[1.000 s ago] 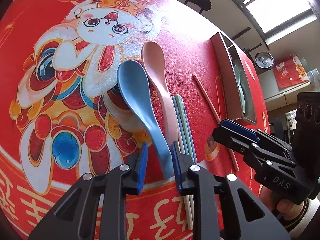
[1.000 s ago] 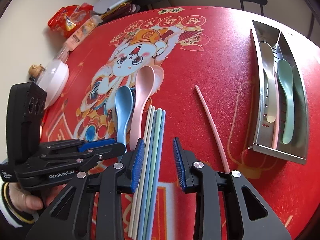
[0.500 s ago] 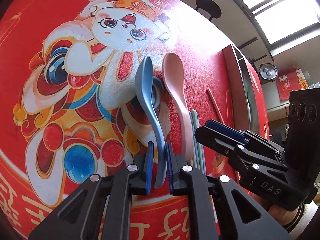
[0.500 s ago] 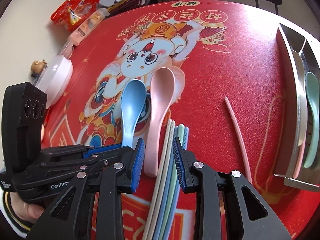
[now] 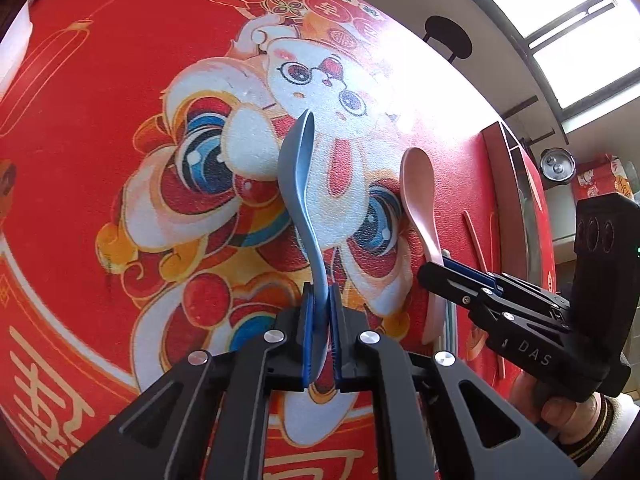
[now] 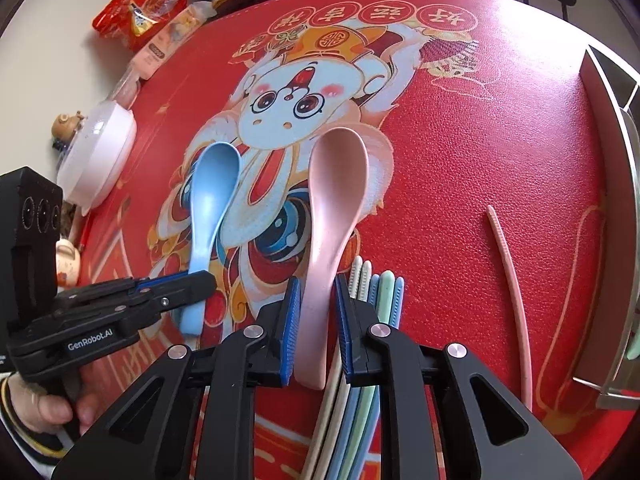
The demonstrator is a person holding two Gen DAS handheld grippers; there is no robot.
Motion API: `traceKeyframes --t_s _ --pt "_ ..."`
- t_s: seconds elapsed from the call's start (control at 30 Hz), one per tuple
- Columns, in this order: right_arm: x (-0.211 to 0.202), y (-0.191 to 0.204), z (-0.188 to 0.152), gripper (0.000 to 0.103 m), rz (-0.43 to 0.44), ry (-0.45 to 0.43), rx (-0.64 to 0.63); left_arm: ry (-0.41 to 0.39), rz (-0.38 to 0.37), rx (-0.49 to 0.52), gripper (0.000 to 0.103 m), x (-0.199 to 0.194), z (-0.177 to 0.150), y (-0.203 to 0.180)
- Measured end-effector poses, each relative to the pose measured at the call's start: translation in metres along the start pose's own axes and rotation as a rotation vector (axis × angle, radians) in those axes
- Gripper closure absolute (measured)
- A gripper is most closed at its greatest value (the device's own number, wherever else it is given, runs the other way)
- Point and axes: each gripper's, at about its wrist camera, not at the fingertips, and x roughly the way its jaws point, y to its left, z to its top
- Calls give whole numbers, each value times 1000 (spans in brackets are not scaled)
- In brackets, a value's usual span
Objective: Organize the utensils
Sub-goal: 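Grasp the pink spoon with the right tool while the left tool grasps the blue spoon, then carry the pink and blue spoons to the caddy and lower them in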
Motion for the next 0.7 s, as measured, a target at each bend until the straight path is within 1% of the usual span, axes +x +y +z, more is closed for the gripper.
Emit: traceKeyframes --t_s 0.1,0.2,0.3,0.53,0.7 --pt "2 3 1 90 -10 1 -6 -5 3 1 94 -2 2 4" --pt "-1 5 -1 90 -10 -9 -16 -10 16 22 96 -4 1 1" --pt "-9 3 -2 90 3 -31 0 -13 29 38 96 -3 0 -4" --pt "-37 -8 -11 90 35 -106 60 -26 8 98 96 -10 1 -24" --pt "-57 -24 -22 90 38 -154 110 -37 -16 138 96 -15 5 -46"
